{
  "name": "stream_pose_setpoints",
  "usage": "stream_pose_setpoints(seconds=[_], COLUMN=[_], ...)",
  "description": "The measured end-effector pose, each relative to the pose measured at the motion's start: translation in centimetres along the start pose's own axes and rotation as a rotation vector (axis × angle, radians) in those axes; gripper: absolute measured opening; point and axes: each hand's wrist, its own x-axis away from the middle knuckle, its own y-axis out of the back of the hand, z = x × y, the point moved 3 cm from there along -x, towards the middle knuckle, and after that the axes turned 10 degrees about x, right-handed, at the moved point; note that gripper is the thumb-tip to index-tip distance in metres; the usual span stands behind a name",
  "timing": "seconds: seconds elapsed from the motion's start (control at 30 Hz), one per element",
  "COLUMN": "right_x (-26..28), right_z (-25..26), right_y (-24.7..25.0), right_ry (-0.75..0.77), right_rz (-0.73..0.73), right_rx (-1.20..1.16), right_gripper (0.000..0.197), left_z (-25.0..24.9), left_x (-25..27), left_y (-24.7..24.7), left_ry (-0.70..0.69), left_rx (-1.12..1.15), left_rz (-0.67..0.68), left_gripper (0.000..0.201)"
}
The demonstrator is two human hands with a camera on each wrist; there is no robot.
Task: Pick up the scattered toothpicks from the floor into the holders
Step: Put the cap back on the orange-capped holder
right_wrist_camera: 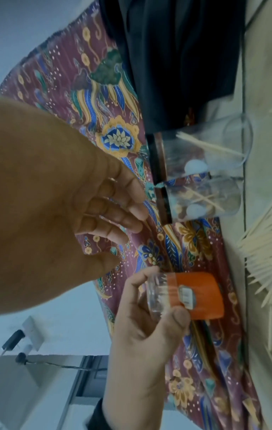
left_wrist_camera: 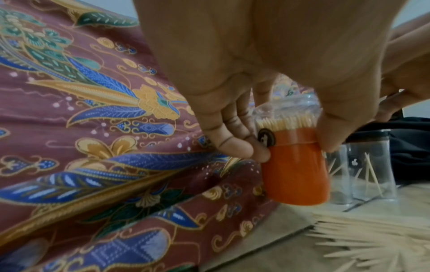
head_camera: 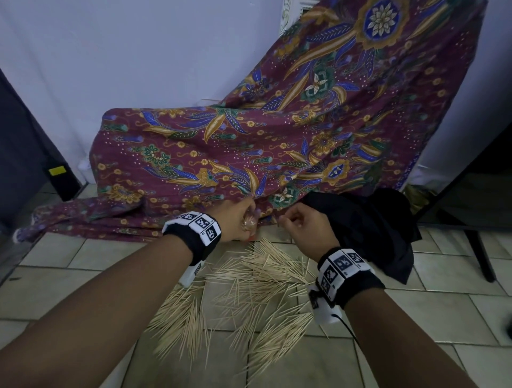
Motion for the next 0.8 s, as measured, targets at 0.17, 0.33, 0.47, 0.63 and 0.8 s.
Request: stream_pose_setpoints(seconds=[0.17,0.33,0.47,0.63,0.8], right_x=[0.5,0.6,0.7,1.1,1.7], right_z=[-1.9,-3.4,-4.0,-4.6,-5.1], right_y=[0.8,1.2,1.7,2.1,2.3], right_ry=[-0.023,-0.038,-0.045,-0.043,-0.038], right_rz=[-0.001,-0.018,-0.042,-0.062,-0.064], right_rx=[0.086,0.153,0.17,0.164,0.166], right_gripper=[0.016,0.012,0.008,0.01,0.012], left_z=[0.6,1.8,2.2,1.9,-1.3], left_x=[-0.7,-1.5,-1.5,-0.9,-0.3], left_y=[-1.3,-2.3,-2.6,-2.1,-0.3], left_ry=[0.027,0.056,0.068,0.065,-0.05], left_rx=[-0.03,-0.005,0.041,0.026,-0.277], left_rz=[0.02,-0.005,-0.061,-0.082,-0.191], left_gripper=[0.056,0.049,0.055,0.072,0.057])
